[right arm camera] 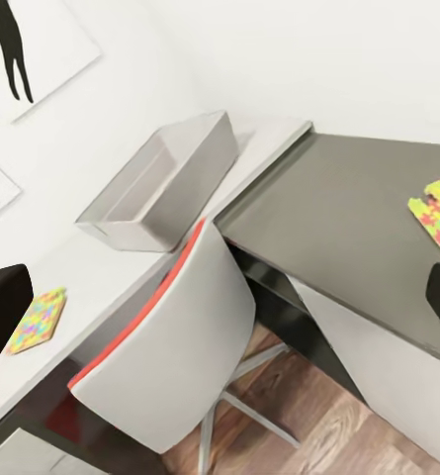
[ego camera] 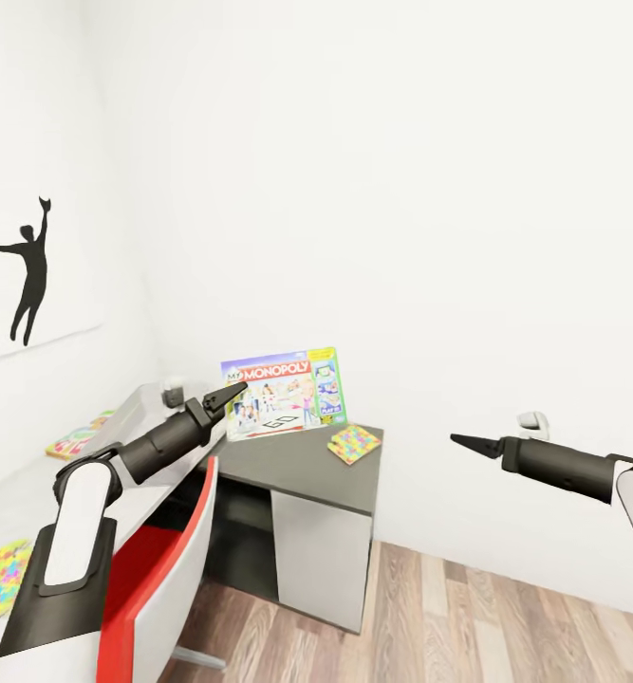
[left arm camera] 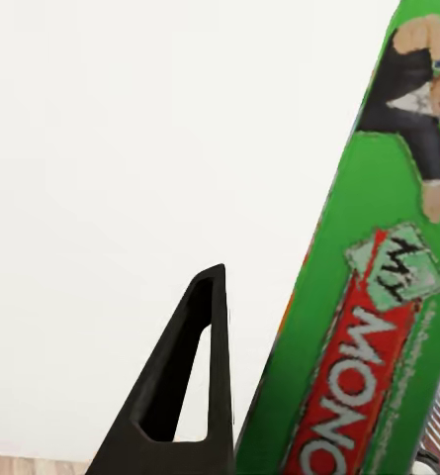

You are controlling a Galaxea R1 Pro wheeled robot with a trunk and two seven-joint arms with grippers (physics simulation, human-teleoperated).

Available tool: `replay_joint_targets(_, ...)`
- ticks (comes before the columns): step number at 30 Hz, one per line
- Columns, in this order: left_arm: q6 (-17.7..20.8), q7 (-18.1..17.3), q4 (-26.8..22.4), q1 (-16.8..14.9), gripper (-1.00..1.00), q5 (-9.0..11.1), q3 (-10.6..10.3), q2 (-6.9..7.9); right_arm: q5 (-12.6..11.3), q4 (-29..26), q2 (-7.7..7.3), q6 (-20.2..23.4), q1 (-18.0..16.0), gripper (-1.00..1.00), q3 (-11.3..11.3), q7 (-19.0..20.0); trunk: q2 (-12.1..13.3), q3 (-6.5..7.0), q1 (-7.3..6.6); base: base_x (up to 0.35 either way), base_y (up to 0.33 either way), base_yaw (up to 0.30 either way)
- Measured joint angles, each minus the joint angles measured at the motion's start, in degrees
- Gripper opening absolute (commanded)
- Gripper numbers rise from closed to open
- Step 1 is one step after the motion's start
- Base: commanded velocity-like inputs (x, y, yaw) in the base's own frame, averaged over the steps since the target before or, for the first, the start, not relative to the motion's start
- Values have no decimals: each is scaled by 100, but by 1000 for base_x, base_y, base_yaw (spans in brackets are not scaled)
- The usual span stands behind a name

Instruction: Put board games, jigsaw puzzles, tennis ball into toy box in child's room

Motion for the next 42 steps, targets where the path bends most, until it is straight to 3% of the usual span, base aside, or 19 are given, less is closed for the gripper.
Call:
replay_joint_targets(15, 13, -11, 0, -6, -100, 6, -7, -23, -2, -1, -5, 0, -3, 100, 31, 7, 0, 0, 0, 334, 0, 253)
replay_joint_targets(42, 18, -6, 13, -10, -100, 7, -12, -26, -8, -10, -6, 0, 4, 100, 40, 17, 0, 0, 0, 335, 0, 23)
